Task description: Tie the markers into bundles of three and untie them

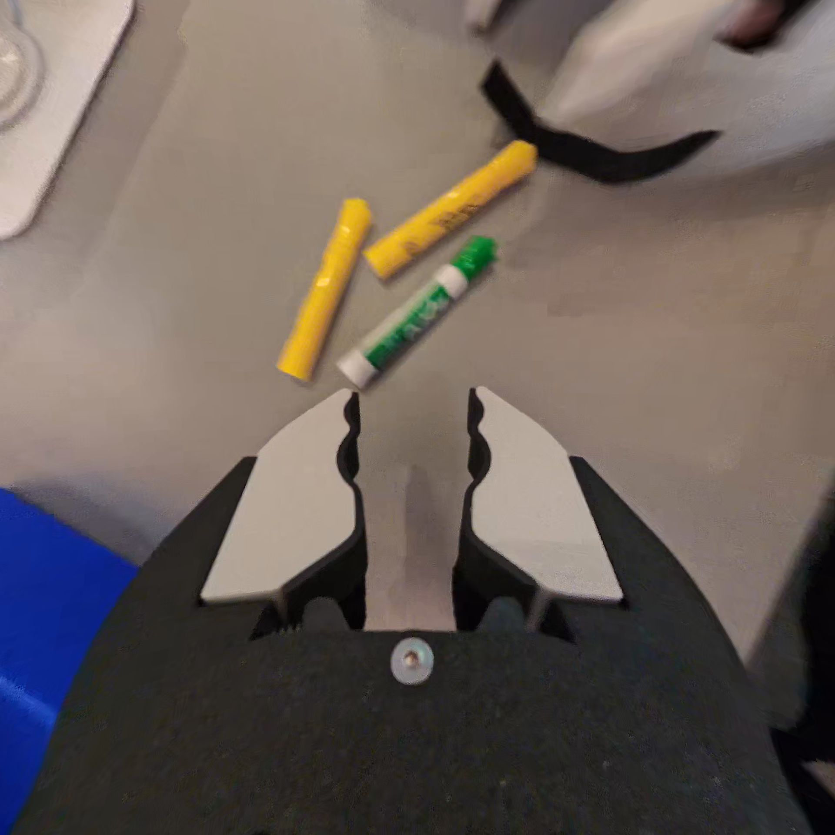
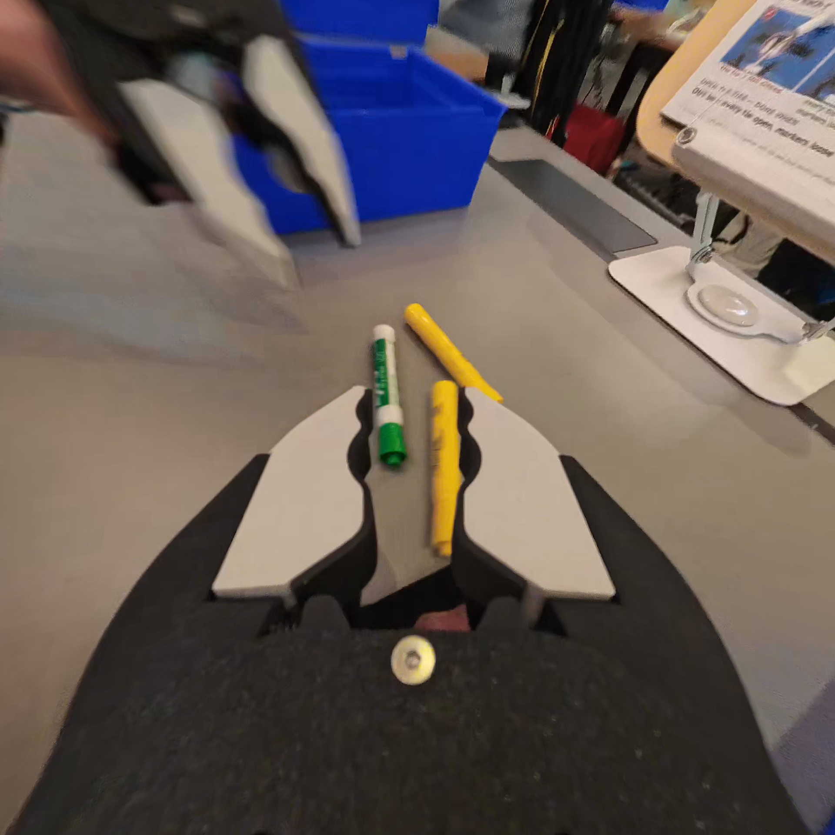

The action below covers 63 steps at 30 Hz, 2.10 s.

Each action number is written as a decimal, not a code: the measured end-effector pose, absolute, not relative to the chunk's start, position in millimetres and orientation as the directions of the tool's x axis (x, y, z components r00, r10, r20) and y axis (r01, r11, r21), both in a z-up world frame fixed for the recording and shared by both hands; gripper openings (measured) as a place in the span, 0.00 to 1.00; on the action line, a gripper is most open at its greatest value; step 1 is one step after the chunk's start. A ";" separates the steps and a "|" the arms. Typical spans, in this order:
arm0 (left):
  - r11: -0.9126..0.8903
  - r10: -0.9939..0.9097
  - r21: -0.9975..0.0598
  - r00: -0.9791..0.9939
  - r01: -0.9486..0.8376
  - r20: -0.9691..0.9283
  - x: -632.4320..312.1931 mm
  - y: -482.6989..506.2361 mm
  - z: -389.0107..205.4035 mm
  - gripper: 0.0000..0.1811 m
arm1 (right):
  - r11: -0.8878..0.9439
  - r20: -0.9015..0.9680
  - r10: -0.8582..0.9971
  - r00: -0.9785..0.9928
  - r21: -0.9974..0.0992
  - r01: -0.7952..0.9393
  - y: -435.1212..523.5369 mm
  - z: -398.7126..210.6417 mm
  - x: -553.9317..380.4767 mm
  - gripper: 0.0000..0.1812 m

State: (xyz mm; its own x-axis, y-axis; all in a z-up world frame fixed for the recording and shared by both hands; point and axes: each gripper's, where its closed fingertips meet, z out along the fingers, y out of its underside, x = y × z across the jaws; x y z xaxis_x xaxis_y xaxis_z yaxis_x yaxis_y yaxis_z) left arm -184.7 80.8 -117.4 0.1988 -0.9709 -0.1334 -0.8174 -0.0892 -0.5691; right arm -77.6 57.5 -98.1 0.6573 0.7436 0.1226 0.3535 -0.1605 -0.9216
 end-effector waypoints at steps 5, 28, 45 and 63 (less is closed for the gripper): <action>0.094 -0.987 -0.238 -0.060 -0.967 -0.147 -122.5 141.2 -140.4 0.22 | -0.161 0.085 0.672 0.736 -0.953 0.257 17.4 -105.3 -59.7 0.18; 0.072 -0.997 -0.220 -0.062 -0.973 -0.052 -87.3 164.0 -168.1 0.09 | -0.214 0.057 0.647 0.760 -0.944 0.253 17.0 -120.9 -36.2 0.17; -0.302 -0.894 -0.942 -0.300 -0.147 0.334 -53.5 56.6 -11.9 0.09 | -0.296 -0.173 0.799 0.576 -0.947 0.127 62.7 -49.3 -81.5 0.11; -0.028 -0.947 -0.846 -0.257 -0.532 0.193 -70.3 59.3 -99.2 0.11 | -0.264 0.283 0.843 0.458 -0.525 0.809 59.1 -123.0 -49.1 0.10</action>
State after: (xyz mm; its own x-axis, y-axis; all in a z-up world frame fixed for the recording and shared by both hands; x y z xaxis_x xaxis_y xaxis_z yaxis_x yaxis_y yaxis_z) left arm -70.3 59.3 -99.2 -0.2566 -0.9471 0.1928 -0.5323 -0.0280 -0.8461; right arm -49.1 59.1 -123.0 0.4583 0.8425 0.2830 0.8090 -0.2636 -0.5254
